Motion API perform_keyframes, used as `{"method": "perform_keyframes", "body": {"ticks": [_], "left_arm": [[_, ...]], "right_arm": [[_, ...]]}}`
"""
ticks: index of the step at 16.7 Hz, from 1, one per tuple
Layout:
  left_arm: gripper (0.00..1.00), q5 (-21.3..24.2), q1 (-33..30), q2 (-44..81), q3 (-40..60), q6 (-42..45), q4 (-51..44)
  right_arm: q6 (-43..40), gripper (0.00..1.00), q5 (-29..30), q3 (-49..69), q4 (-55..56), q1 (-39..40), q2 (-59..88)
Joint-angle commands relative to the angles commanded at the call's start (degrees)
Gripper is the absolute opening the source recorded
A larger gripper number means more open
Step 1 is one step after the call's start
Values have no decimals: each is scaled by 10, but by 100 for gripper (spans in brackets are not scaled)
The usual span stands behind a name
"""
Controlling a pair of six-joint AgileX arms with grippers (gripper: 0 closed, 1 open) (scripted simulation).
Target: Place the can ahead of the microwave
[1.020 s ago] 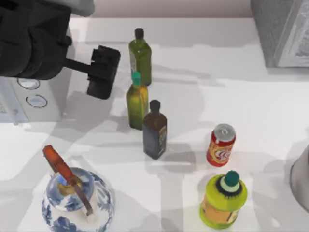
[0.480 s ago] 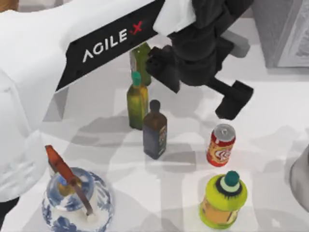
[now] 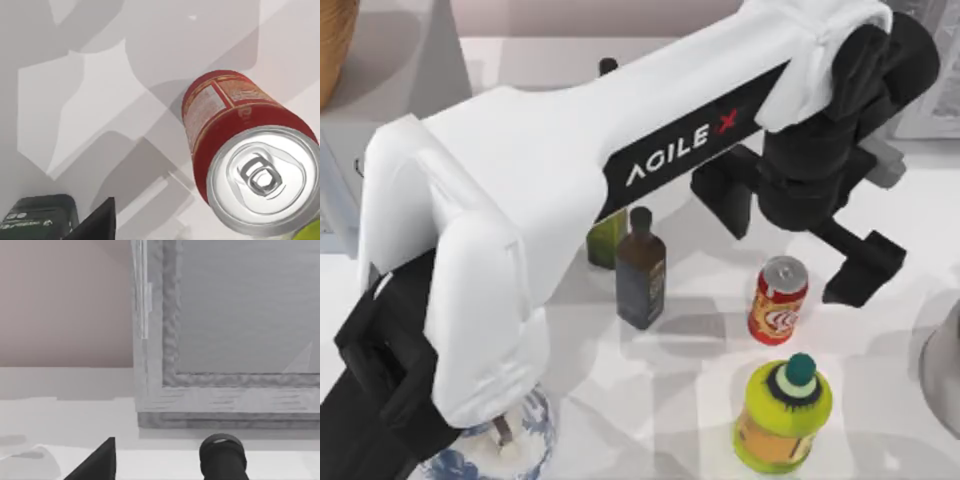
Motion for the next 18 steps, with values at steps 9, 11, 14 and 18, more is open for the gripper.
{"method": "perform_keyframes", "body": {"ticks": [9, 11, 14, 18], "left_arm": [[100, 0, 2, 2, -63, 2, 65], [100, 0, 1, 5, -103, 2, 109], [100, 0, 2, 6, -125, 2, 131], [92, 0, 2, 6, -125, 2, 131]], "right_arm": [[0, 100, 0, 0, 0, 0, 0], [0, 100, 0, 0, 0, 0, 0], [0, 100, 0, 0, 0, 0, 0], [0, 100, 0, 0, 0, 0, 0]]}}
